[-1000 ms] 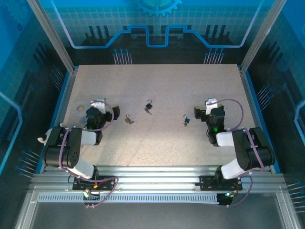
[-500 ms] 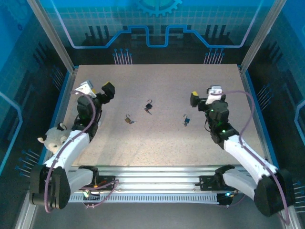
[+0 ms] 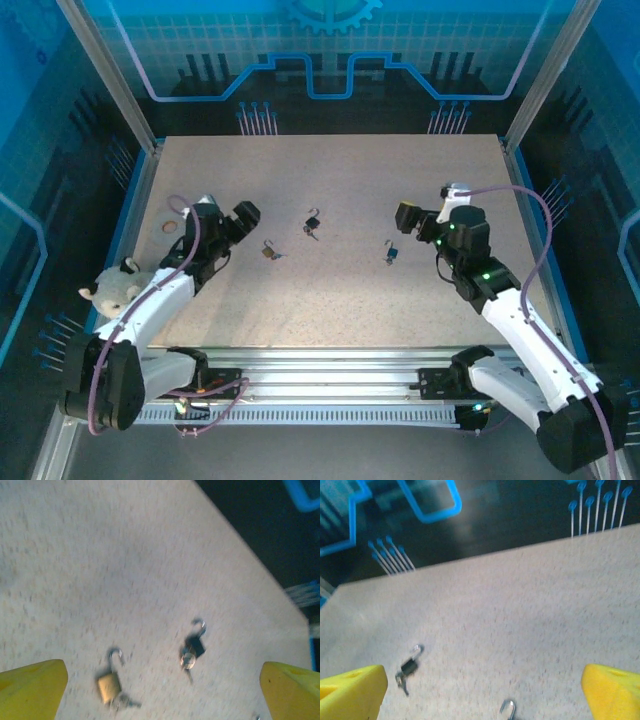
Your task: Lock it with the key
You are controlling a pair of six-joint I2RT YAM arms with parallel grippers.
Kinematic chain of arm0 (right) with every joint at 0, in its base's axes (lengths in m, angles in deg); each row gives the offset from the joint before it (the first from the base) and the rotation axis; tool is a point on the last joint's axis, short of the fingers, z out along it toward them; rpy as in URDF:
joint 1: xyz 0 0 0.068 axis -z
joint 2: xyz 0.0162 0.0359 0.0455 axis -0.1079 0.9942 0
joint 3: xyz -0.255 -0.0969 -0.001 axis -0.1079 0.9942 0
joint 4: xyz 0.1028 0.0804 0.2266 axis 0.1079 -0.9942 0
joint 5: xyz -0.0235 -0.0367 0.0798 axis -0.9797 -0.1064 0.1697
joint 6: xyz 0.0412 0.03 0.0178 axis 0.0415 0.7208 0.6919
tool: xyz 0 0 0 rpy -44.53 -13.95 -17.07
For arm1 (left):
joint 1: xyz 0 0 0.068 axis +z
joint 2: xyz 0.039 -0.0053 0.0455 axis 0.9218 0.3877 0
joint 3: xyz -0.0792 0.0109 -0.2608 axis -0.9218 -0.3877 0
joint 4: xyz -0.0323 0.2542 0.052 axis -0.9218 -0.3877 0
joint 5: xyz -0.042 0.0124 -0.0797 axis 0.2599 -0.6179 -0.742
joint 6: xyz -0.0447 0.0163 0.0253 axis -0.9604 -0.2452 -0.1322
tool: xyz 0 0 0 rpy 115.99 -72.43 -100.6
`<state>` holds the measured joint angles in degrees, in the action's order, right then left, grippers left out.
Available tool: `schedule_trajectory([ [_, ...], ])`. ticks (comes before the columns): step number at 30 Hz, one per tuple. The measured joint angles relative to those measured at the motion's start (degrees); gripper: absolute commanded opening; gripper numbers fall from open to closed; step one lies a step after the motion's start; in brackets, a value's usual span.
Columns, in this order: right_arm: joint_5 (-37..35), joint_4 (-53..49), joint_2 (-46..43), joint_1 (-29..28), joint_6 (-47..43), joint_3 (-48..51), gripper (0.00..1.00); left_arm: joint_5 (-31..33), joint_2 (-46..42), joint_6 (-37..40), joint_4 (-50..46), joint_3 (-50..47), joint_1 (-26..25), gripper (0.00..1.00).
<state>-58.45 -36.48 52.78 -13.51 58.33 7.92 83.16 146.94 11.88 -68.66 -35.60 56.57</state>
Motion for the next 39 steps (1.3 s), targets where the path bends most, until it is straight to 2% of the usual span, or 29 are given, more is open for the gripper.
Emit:
schedule_trajectory([
  [7, -1.07, -4.42, 3.76, -4.13, -1.29, -0.09, 1.00, 3.23, 2.60, 0.83, -9.35, 1.05, -5.99, 0.99],
  [16, -4.83, -4.72, 5.42, -10.62, -4.44, -0.07, 1.00, 7.28, 13.05, -0.48, -18.21, 7.98, -8.17, 0.98],
  [26, -7.74, -4.72, 5.53, -14.78, -7.19, -0.07, 1.00, 12.85, 22.38, -4.79, -27.65, 16.06, -11.74, 0.98],
  [35, -9.07, -4.72, 5.53, -18.23, -8.83, -0.07, 1.00, 14.34, 28.50, -8.17, -31.43, 19.32, -13.40, 0.87],
  [39, -9.57, -4.68, 5.53, -19.69, -9.62, -0.07, 1.00, 14.86, 30.21, -8.63, -31.76, 20.81, -13.40, 0.85],
])
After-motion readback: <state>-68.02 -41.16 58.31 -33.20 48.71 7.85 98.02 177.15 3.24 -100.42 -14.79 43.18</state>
